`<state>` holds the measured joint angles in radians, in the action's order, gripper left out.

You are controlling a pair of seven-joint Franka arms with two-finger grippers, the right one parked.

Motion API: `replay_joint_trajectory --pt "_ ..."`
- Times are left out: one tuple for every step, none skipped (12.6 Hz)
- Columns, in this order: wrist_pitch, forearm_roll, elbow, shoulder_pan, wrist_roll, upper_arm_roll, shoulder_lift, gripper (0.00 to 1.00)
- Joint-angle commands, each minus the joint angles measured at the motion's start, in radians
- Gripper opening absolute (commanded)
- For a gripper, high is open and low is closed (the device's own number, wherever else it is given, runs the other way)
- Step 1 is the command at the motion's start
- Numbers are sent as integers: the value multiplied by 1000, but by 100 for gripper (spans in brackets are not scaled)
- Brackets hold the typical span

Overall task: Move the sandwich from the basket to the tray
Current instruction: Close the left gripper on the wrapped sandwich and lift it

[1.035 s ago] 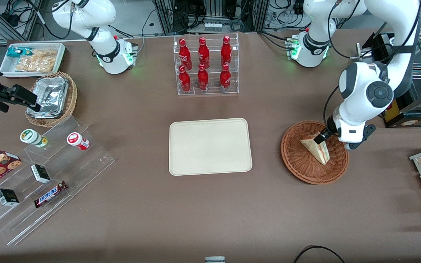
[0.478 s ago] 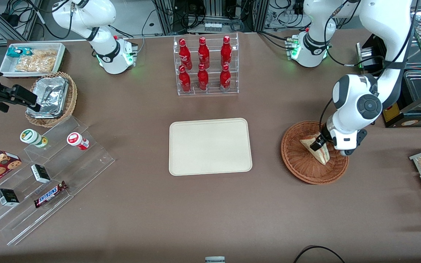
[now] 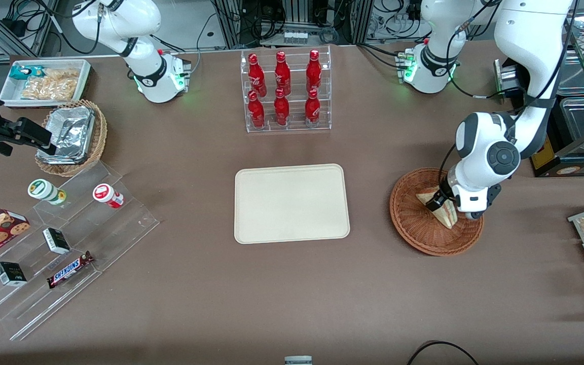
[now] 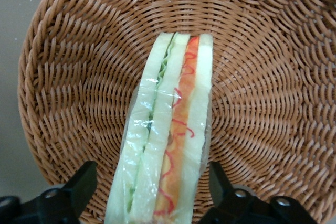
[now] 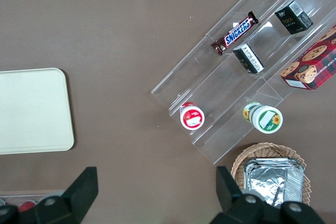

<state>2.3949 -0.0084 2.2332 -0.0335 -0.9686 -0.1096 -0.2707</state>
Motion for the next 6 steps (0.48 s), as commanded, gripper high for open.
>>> replay_joint_trajectory --pt "-3 11 -29 -3 -30 -1 -1 15" --pt "-29 13 -42 -3 -27 -1 4 14" --pt "-90 13 -79 -3 -19 1 7 14" --pt "-182 13 -134 -5 14 -1 10 14" --pt "-292 13 -203 -6 42 -1 8 14" --pt "-380 11 -261 -9 57 -2 4 14"
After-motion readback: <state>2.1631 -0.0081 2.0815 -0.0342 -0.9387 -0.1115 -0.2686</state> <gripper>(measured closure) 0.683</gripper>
